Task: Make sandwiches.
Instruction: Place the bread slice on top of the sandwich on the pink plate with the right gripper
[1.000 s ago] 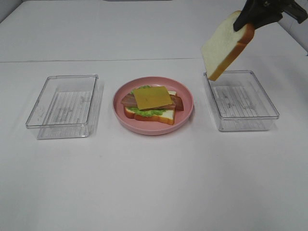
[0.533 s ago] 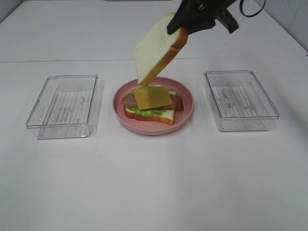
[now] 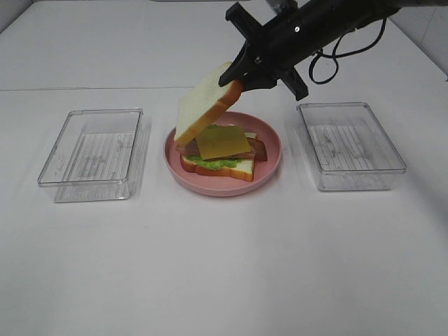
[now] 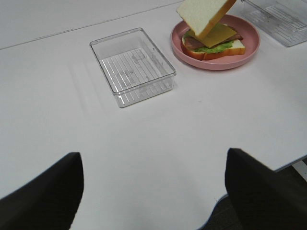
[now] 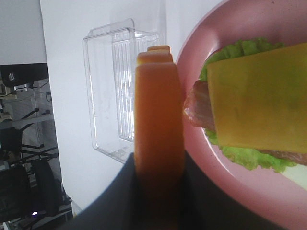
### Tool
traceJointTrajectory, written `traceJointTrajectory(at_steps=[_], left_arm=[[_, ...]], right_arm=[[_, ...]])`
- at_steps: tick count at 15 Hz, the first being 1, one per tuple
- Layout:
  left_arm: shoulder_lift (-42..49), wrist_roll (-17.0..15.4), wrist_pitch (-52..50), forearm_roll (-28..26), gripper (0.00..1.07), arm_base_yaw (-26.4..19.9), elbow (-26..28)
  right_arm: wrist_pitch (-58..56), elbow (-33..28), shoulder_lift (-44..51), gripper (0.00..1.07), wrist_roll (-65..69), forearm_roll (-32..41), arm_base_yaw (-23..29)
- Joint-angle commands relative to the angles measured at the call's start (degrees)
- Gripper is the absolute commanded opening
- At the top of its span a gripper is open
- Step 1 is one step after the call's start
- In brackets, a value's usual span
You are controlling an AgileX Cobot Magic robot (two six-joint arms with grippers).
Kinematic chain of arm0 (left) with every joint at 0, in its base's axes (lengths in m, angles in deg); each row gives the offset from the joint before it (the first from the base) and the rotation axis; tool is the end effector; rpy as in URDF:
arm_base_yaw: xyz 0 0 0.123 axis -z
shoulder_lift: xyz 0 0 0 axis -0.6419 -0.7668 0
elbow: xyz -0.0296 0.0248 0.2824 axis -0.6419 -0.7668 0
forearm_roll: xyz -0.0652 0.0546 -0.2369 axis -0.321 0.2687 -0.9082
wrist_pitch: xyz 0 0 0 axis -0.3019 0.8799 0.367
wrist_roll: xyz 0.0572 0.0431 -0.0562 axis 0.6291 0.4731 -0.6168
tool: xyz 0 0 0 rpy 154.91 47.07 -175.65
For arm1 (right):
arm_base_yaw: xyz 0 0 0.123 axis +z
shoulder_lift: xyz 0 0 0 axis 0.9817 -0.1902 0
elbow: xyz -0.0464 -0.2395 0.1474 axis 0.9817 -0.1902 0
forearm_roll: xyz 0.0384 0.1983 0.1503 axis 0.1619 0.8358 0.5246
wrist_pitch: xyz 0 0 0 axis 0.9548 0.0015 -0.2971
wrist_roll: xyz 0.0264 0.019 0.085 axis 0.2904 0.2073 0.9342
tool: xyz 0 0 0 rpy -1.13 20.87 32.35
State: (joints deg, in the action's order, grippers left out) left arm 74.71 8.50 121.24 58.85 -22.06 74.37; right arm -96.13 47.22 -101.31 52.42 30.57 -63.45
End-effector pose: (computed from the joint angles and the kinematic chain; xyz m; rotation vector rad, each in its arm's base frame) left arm -0.0068 -0.0012 0.2799 0.3564 1.9985 -0.2225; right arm 0.4358 0.1790 0.1948 0.1183 2.7194 1.1222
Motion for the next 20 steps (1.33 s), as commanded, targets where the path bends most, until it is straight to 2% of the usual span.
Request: traceJointTrajectory(at_steps=[1, 6, 9, 10, 11, 12, 14, 15, 20], left_arm=[[1.2, 0.06, -0.74, -0.17, 0.77, 0.11, -0.17], [1.2, 0.06, -0.74, -0.17, 0.77, 0.11, -0.17], [1.2, 0.06, -0.74, -0.17, 0.77, 0.11, -0.17], [1.2, 0.06, -0.74, -0.17, 0.77, 0.11, -0.17], [1.2, 0.06, -0.74, -0.17, 0.77, 0.11, -0.17], [1.2, 0.06, -0.74, -0.17, 0.77, 0.11, -0.17], [1.2, 0.06, -0.74, -0.17, 0.77, 0.11, -0.17], [1.2, 0.06, -0.74, -0.17, 0.77, 0.11, -0.17], [1.2, 0.06, -0.74, -0.17, 0.77, 0.11, -0.17]], right_arm=[[1.6, -0.29, -2.06, 0.0, -0.97, 1.55, -0.11], [2.18, -0.29, -3.5, 0.0, -0.34, 0.11, -0.17], [1.32, -0.29, -3.5, 0.17, 1.83, -2.58, -0.17], [1.03, -0.29, -3.5, 0.28, 1.89, -2.81, -0.17], [0.46, -0.29, -3.5, 0.44, 1.89, -2.81, -0.17], [0.11, -0.29, -3.5, 0.5, 1.89, -2.81, -0.17], [-1.43, -0.29, -3.5, 0.72, 1.89, -3.72, -0.17], [-1.89, -0.23, -3.5, 0.76, 1.89, -4.98, -0.17], [-4.7, -0.23, -2.98, 0.77, 2.35, -9.8, -0.17]])
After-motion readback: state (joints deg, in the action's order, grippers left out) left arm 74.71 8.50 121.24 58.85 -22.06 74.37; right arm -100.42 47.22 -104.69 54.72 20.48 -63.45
